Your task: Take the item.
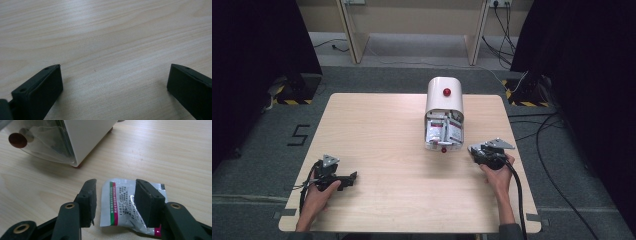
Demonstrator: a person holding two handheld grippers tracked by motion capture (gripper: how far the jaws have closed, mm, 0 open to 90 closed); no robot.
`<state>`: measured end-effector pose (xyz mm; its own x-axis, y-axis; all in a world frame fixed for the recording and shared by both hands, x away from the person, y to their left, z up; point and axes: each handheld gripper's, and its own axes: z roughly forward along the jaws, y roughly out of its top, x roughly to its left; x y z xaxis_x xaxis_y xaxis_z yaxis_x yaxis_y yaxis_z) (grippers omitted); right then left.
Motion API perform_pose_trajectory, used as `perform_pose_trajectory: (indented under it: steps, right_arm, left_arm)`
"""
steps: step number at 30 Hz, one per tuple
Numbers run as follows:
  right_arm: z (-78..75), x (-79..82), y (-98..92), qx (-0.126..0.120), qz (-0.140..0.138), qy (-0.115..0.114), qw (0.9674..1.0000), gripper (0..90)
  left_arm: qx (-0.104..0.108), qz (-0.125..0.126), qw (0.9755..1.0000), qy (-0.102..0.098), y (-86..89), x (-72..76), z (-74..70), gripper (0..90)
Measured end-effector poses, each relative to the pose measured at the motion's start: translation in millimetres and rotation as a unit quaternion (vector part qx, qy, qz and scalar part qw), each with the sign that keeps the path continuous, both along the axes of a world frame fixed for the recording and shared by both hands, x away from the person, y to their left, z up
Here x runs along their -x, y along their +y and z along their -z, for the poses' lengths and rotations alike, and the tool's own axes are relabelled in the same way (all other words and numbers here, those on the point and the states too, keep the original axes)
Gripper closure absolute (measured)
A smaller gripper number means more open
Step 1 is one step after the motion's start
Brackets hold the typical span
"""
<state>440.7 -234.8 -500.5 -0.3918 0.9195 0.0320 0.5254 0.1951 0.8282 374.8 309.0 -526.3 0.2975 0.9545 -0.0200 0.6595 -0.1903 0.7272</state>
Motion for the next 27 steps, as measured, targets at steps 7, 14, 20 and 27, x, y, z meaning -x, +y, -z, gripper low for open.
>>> perform_pose_trajectory:
  steps: [7,14,20,27]
  right_arm:
    - [-5.6,3.3,-1.0,-0.005,0.001,-0.005,1.0,48.4]
    - [-10.8,7.2,0.2,-0.01,0.0,-0.005,0.9999,41.6]
    - [-15.3,11.7,5.8,-0.011,-0.003,-0.004,0.9999,36.9]
    - [-19.2,16.5,10.0,-0.01,-0.007,-0.005,0.9999,34.9]
  left_arm:
    - [0.0,0.0,1.0,0.0,0.0,0.0,0.0,0.0]
    - [0.0,0.0,1.0,0.0,0.0,0.0,0.0,0.0]
    - [0.0,0.0,1.0,0.0,0.0,0.0,0.0,0.0]
    - [0.0,0.0,1.0,0.0,0.0,0.0,0.0,0.0]
